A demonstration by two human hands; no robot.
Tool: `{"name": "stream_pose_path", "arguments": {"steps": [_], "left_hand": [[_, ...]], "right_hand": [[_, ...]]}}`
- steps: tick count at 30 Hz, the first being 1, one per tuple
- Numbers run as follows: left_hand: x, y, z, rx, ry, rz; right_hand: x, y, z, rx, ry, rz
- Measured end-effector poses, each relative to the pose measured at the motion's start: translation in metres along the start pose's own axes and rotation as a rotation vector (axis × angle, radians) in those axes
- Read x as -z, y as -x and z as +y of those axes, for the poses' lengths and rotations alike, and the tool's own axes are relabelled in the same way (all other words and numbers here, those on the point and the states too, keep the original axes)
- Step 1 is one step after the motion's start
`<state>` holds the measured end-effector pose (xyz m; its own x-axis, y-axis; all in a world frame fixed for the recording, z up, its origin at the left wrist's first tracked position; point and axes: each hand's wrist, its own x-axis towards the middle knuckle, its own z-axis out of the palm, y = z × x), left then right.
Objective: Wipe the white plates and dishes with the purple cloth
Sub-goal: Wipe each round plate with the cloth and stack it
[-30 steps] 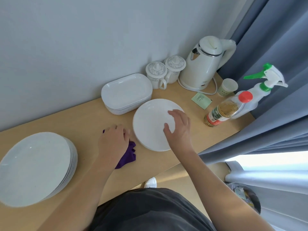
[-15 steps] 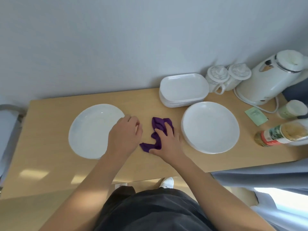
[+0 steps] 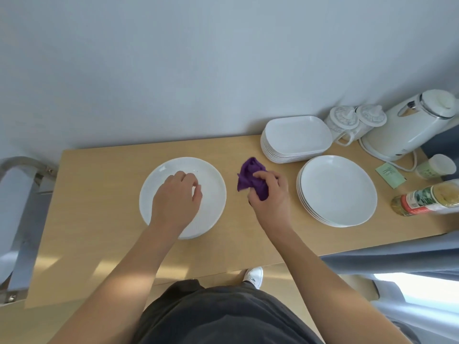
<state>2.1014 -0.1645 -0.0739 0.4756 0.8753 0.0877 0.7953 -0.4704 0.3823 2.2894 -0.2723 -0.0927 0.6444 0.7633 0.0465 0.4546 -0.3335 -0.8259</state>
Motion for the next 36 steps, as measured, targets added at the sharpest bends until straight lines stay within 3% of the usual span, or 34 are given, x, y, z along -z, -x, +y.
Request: {"name": "stream_pose_path", "arguments": {"steps": [6,10,14,18,25,30,36], "left_hand": [[0.01,-0.005,-0.055,0.162,-0.003,-0.031],[0.01,-0.007,-0.082,0.177,-0.037,-0.032],[0.012,-0.006,-0.098,0.224,0.078,-0.039],[0.015,-0.007,-0.111,0.221,0.213,-0.04],[0.011,-0.01,-0.12,0.214,0.283,-0.058],[0.011,-0.008,-0.13,0.313,0.516,-0.012],[0.008,-0.01,-0.133,0.321,0.541,0.013]], "right_hand": [[-0.03,0.005,-0.061,0.13,0.021,-0.041],[-0.066,0.023,-0.061,0.199,0.252,-0.156],[-0.095,0.041,-0.05,0.204,0.598,-0.178],[-0.111,0.045,-0.051,0.221,0.697,-0.217],[-0.139,0.019,-0.059,0.163,0.643,-0.323],[-0.165,0.016,-0.074,0.263,0.471,-0.366],[-0.135,0.049,-0.088,0.235,0.292,-0.543]]}}
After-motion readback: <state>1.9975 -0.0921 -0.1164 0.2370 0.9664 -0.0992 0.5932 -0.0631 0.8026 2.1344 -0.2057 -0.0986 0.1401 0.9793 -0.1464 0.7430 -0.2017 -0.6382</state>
